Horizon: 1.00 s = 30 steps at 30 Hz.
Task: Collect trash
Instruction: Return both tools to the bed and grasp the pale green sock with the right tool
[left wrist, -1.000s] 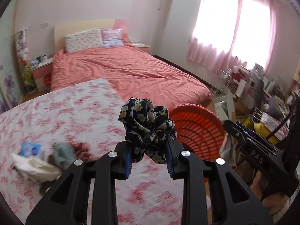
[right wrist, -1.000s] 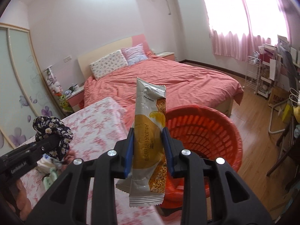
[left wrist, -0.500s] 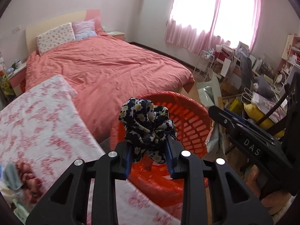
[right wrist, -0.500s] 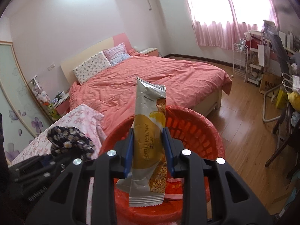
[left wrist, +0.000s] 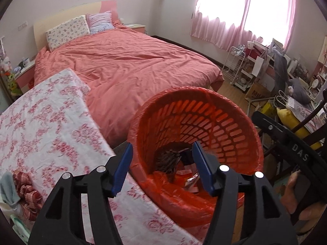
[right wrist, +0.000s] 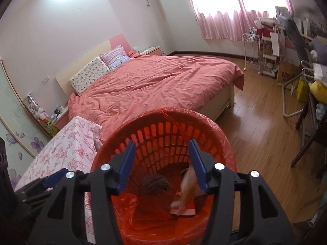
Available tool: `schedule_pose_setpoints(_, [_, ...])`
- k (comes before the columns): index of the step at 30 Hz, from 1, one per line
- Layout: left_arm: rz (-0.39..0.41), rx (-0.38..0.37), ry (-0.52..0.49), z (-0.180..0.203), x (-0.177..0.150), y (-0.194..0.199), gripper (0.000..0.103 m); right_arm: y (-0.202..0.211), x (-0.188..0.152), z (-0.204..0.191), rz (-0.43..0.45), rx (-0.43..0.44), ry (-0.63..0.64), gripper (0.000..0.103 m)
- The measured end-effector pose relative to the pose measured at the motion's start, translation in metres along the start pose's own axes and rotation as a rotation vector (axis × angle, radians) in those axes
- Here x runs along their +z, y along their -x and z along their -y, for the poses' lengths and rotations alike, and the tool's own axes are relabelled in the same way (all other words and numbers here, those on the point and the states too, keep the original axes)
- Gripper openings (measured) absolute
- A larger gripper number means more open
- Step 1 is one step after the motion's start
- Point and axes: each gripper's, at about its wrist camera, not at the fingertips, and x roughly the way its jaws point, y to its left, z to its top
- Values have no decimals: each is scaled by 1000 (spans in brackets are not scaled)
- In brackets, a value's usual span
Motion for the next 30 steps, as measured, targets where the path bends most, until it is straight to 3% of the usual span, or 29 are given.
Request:
schedule_pose_setpoints(9, [-5,59,33,-34,-20,34,63,34,-5,-29,44,-11,96,64])
schedule_pose_setpoints(15, [42,158,124,-80,-44,76,70,54,-20,-70,40,43,171,68])
schedule_pose_setpoints(24, [115,401,291,-182,-93,139,72,59,-71,-177,-27,196,330,72])
schedule_pose_setpoints(30, [137,497,417,-237,-131,166,72,50,-121,-253,-105,315,434,72])
